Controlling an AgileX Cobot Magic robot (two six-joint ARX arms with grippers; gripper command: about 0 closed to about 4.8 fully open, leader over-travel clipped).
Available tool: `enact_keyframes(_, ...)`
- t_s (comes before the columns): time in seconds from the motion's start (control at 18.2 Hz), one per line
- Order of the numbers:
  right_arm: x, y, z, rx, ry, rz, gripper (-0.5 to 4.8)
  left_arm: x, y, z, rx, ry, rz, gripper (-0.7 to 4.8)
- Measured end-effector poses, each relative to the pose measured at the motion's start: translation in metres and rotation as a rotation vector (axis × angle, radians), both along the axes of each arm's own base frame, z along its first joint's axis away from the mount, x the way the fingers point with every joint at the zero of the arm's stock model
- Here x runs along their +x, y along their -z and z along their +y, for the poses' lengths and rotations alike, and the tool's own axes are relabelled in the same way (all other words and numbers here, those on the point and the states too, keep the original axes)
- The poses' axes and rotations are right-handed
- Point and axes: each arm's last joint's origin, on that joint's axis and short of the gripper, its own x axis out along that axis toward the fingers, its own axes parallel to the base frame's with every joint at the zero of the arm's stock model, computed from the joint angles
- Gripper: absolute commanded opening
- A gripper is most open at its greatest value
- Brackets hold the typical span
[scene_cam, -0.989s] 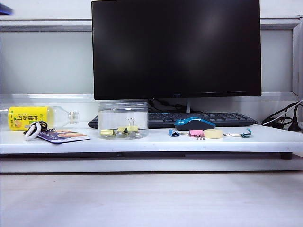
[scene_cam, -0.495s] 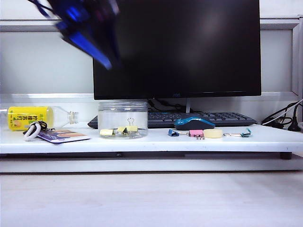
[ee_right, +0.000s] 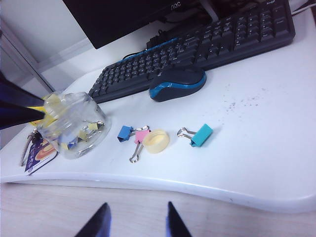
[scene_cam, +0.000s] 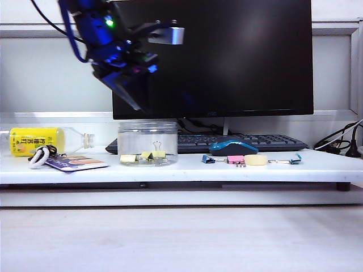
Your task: Take the clips out of the round transparent plastic box and place them on the table.
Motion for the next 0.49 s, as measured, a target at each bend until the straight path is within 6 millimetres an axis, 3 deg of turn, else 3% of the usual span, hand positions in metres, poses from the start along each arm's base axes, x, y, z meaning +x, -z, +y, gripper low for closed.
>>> enact_keyframes(0.27, 0.0, 0.0, 0.0, -0.003, 0.016, 0.0, 1.48, 0.026, -0.013, -0.014, -0.009, -0.031, 0.013, 1.85)
enact_keyframes(0.49, 0.0, 0.0, -0.001, -0.004, 0.022, -0.001, 1.48, 0.049, -0.009, -0.029, 0.059, -0.088, 0.171, 1.86)
